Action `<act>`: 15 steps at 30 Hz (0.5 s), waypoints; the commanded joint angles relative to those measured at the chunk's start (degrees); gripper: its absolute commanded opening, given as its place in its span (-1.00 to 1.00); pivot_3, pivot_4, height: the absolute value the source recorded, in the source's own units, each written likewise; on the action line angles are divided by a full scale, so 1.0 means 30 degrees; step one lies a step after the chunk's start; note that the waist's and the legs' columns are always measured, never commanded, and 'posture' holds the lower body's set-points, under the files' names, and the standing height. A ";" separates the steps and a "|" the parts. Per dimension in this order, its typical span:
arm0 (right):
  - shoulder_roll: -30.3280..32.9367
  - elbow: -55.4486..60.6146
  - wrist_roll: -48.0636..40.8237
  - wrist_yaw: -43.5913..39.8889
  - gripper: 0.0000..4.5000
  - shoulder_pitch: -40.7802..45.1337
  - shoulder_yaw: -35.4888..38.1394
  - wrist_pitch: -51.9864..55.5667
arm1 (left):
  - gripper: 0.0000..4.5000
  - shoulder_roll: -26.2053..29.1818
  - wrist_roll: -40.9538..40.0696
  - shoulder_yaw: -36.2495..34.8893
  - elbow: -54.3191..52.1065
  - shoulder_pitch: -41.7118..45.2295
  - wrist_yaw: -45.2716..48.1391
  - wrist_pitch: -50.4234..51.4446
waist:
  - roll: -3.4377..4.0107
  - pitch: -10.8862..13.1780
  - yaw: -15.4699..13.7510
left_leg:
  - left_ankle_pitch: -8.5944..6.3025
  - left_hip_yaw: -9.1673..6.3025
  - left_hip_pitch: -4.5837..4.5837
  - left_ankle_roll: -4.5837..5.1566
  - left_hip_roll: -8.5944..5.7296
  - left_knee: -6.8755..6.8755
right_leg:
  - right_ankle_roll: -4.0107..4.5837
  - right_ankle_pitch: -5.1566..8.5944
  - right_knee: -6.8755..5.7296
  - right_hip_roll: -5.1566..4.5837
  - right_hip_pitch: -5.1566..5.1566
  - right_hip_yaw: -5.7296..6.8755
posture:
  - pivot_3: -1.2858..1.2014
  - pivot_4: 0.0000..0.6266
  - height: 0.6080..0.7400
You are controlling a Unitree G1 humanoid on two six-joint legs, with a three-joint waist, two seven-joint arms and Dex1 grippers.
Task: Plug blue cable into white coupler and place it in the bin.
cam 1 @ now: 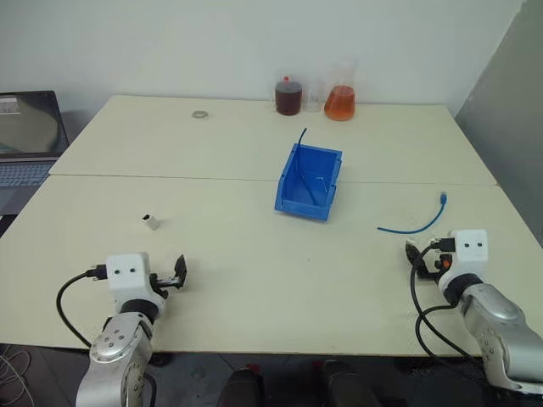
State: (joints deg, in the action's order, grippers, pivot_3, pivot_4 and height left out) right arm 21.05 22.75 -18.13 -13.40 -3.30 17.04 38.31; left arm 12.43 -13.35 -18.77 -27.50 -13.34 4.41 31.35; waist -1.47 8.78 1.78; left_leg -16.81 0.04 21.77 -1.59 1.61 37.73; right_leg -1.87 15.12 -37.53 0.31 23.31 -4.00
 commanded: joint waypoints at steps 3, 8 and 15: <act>-0.0029 0.0377 -0.0252 0.0461 1.00 0.0698 0.0657 0.0058 | 1.00 0.0694 -0.0117 -0.0351 -0.0402 0.0515 0.0382 0.0094 | -0.0024 0.0015 0.0010 | -0.0001 0.0007 -0.0007 0.0004 -0.0005 0.0080 | -0.0058 0.0019 -0.0069 0.0001 -0.0001 -0.0004 | 0.03 -0.52 1.00; -0.0167 0.0515 -0.0148 0.0771 1.00 0.0635 0.0547 0.0200 | 1.00 0.1014 -0.0274 -0.0365 -0.0102 0.0922 0.0640 0.0192 | -0.0022 0.0018 0.0016 | 0.0018 0.0023 -0.0064 0.0023 0.0006 0.0094 | -0.0034 -0.0002 -0.0148 0.0033 -0.0008 -0.0006 | 0.03 -0.52 1.00; -0.0270 0.0784 -0.0004 0.1184 1.00 0.0533 0.0589 0.0484 | 1.00 0.1281 -0.0270 0.0045 -0.0018 0.1347 0.1039 -0.0020 | -0.0023 0.0019 0.0009 | 0.0016 0.0023 -0.0028 0.0022 0.0006 0.0089 | -0.0029 0.0000 -0.0128 0.0028 0.0005 -0.0018 | 0.03 -0.52 1.00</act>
State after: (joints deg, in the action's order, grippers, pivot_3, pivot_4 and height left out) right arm 19.87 22.54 -18.23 -10.10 -1.64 17.91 39.92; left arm 15.11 -14.68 -18.80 -26.57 -10.02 6.98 32.24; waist -1.54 8.84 1.81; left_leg -16.76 0.09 21.69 -1.52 1.62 38.00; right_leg -1.96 15.12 -37.91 0.39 23.33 -4.06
